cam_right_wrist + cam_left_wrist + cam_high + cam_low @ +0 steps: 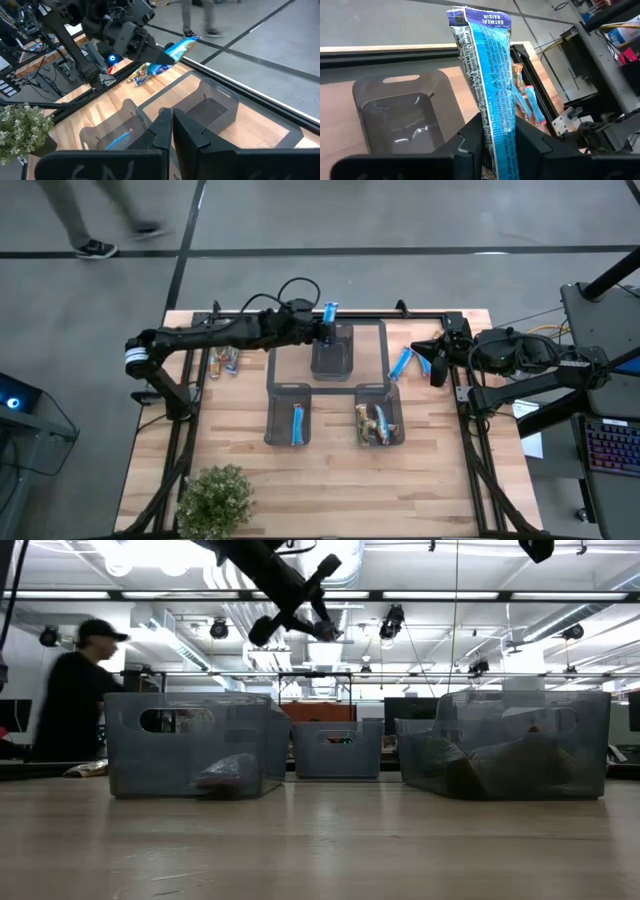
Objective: Pick and place Granola Bars by type
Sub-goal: Put the blue granola bar into the top black bin
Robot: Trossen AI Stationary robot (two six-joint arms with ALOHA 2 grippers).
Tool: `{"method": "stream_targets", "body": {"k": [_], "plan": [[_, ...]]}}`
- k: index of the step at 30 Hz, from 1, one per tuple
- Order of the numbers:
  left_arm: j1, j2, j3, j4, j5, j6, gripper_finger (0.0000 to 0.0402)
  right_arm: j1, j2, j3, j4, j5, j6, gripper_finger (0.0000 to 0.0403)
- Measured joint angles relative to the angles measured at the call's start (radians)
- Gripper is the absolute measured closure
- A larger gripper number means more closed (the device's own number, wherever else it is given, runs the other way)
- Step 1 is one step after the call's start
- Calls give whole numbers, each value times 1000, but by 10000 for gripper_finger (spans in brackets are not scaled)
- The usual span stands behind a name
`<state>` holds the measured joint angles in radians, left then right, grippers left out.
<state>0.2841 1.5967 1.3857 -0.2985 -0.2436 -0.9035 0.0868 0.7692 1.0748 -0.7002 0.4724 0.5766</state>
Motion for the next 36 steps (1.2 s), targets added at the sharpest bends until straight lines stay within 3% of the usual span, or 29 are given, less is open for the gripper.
{"method": "stream_targets", "body": {"k": [24,36], "plan": [[64,248,1,28,175,-95,337,0,0,-19,-3,-1,17,394],[101,275,1,25,184,-118,337,0,-1,-72,-1,-2,95,394]]}}
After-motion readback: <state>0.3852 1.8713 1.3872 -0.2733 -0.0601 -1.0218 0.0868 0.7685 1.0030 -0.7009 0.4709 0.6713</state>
